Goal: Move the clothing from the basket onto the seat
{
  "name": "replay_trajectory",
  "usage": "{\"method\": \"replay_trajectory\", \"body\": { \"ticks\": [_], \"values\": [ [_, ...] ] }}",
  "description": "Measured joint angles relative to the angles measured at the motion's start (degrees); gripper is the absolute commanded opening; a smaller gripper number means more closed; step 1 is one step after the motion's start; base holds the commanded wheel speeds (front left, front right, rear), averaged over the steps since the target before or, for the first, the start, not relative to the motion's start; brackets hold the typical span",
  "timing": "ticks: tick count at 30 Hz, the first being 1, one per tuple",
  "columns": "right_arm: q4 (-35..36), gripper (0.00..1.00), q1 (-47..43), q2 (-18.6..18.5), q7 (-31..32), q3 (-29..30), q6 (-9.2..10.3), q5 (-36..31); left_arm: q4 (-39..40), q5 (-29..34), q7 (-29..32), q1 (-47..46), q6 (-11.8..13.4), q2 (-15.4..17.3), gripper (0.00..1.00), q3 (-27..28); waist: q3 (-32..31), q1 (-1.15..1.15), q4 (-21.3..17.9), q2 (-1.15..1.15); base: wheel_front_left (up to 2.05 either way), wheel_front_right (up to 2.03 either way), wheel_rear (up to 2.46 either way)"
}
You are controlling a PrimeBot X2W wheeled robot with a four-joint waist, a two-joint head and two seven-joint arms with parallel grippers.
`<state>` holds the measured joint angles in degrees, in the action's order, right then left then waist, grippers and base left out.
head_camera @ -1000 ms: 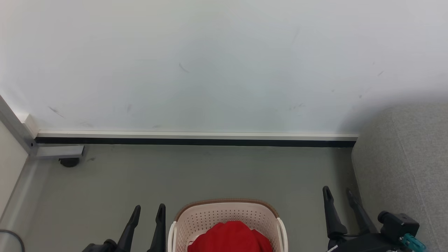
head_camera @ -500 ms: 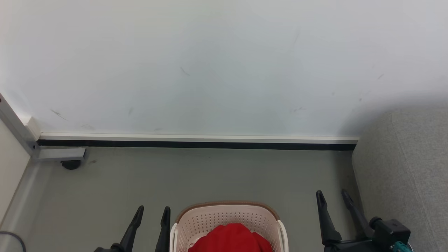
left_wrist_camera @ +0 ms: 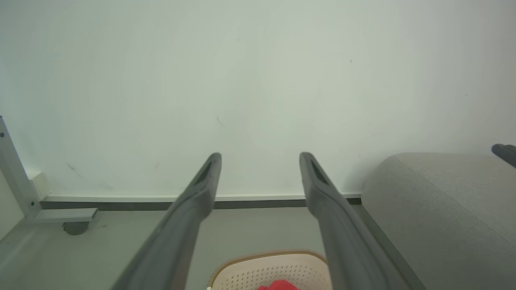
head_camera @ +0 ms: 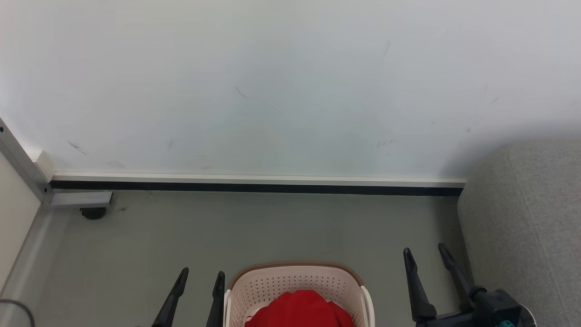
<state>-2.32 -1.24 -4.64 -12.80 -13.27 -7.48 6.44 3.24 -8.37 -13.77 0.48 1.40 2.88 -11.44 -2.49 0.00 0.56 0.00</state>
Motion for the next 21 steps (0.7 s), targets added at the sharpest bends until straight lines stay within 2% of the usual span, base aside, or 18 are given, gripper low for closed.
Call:
{"method": "replay_trajectory", "body": {
  "ticks": [15, 21],
  "values": [
    [1.1, 1.00, -1.5, 0.4, -2.3, -1.0, 0.00, -7.3, 0.4, 5.5, -1.1, 1.2, 0.1, 0.0, 1.00, 0.2, -0.9, 0.00, 0.6, 0.00, 0.00, 0.00, 0.00],
    [1.1, 1.00, -1.6, 0.6, -2.3, -1.0, 0.00, -7.4, 0.3, 5.2, -1.2, 1.5, 0.2, 0.0, 1.00, 0.5, -1.1, 0.00, 0.7, 0.00, 0.00, 0.00, 0.00]
  ]
}}
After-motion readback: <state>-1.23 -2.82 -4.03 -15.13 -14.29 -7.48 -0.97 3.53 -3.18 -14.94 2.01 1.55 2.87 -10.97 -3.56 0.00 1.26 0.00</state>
